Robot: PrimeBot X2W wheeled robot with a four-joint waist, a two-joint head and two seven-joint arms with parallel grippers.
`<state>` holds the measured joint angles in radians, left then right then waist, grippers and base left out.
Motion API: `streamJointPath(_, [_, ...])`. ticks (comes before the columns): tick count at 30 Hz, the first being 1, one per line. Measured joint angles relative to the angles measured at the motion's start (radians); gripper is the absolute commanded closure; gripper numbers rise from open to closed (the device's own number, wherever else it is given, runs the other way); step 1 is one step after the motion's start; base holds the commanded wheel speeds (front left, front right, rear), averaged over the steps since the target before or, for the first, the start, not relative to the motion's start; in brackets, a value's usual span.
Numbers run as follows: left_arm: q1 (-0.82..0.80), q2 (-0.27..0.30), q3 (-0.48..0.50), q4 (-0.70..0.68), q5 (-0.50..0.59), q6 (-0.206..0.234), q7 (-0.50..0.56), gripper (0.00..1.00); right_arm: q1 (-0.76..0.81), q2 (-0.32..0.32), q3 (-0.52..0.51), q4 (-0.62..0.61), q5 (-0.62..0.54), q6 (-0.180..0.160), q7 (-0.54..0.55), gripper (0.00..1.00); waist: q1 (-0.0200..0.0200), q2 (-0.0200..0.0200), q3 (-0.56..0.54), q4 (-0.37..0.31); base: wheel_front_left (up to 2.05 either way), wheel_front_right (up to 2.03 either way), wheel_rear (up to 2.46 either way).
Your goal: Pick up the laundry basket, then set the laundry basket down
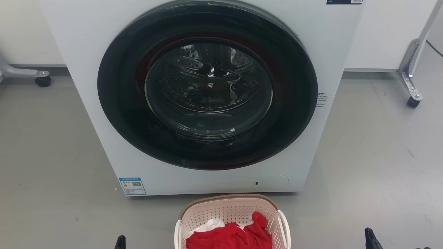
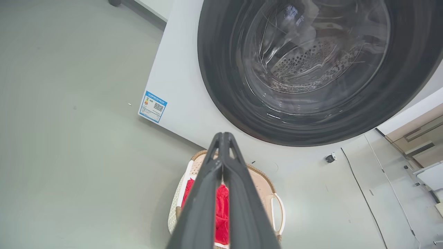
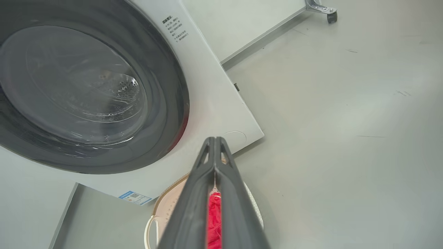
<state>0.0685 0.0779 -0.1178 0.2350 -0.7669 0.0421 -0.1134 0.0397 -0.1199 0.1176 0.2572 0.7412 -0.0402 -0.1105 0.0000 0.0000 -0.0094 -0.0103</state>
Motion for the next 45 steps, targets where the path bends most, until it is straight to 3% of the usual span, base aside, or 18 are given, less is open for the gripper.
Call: streamJointPath(45, [-0.101,-0.024,0.149,0.03,-0.596,-0.114,0.165,1.0,-0.09,0.056,-0.18,0.016,0.611,0.112,0.163,1.0,0.0,0.0,0.007,0.007,0.0,0.0,0.0])
